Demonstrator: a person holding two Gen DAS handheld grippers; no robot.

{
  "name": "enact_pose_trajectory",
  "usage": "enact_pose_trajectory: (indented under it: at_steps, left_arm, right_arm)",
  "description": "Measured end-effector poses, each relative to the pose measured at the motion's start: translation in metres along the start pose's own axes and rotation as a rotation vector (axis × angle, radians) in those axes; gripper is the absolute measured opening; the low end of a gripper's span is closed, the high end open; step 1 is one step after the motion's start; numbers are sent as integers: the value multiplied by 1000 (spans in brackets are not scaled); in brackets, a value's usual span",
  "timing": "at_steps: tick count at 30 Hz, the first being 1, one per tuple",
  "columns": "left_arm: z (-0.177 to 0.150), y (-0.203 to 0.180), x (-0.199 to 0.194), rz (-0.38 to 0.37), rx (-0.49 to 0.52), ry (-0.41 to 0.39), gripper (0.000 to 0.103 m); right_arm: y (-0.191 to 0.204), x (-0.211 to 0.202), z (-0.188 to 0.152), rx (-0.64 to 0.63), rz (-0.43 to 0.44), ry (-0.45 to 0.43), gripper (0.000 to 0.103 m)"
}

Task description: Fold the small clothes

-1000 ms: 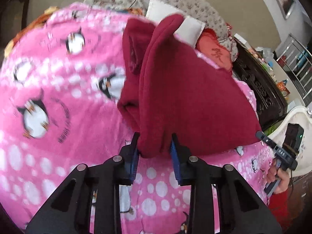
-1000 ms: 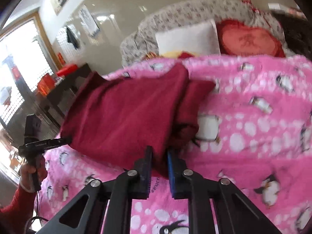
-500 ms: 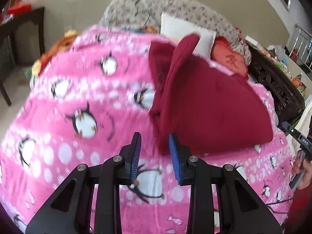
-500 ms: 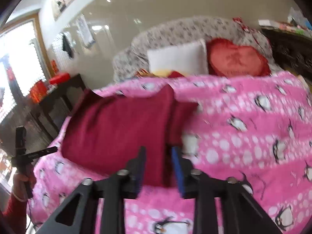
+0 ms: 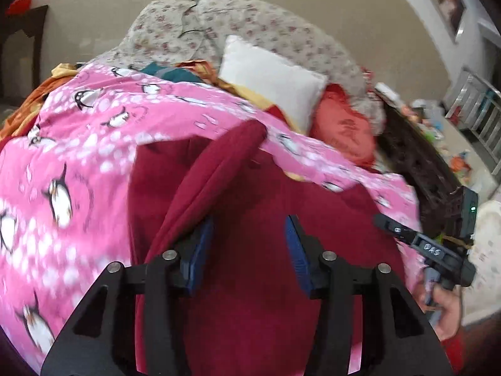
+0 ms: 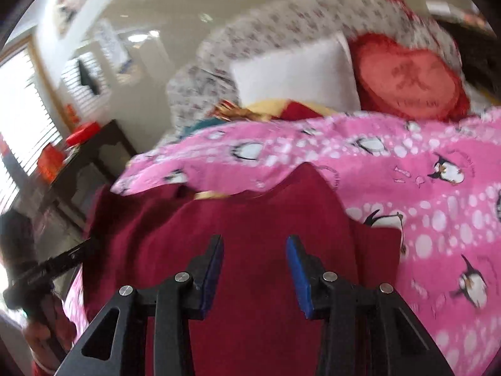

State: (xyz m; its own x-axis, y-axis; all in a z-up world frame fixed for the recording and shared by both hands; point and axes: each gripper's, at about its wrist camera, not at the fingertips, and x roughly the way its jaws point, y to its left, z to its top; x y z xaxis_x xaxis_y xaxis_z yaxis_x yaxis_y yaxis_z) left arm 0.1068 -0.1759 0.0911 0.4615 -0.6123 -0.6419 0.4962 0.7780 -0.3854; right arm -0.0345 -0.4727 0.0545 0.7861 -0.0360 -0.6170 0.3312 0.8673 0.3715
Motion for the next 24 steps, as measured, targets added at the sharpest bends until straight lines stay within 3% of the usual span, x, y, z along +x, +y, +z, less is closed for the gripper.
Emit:
enact_pose_trajectory:
  at_steps: [1,3,5,8,10,14,18,24]
  left_arm:
    - [8,9,9,25,-35,9,47]
    - [19,30,15,-14,-129,3,47]
    - [26,49,16,-60,-216,-5,47]
    - [26,65,10,-143,-313,-2,47]
    - [23,63,-1,-135,-305,0,47]
    - [1,52,-39,-53,-198,-23,48]
    - [-40,55,-70,2,-184,-51,63]
    - [-92,58,-68,58,-195,-31,67]
  right_arm:
    - [-6,11,7,7,-46,33,40]
    - [-20,31,14,2,-127,77,40]
    - [-31,43,12,20,-111,103,40]
    - [-35,35,9,49,-80,63,40]
    - [-32,15,6,52,-66,28,40]
    - [-8,-20,-11,0,-9,-2,43]
    - [17,-30,-41,-87,42,27,45]
    - [36,-16,-61,-169,-67,43,45]
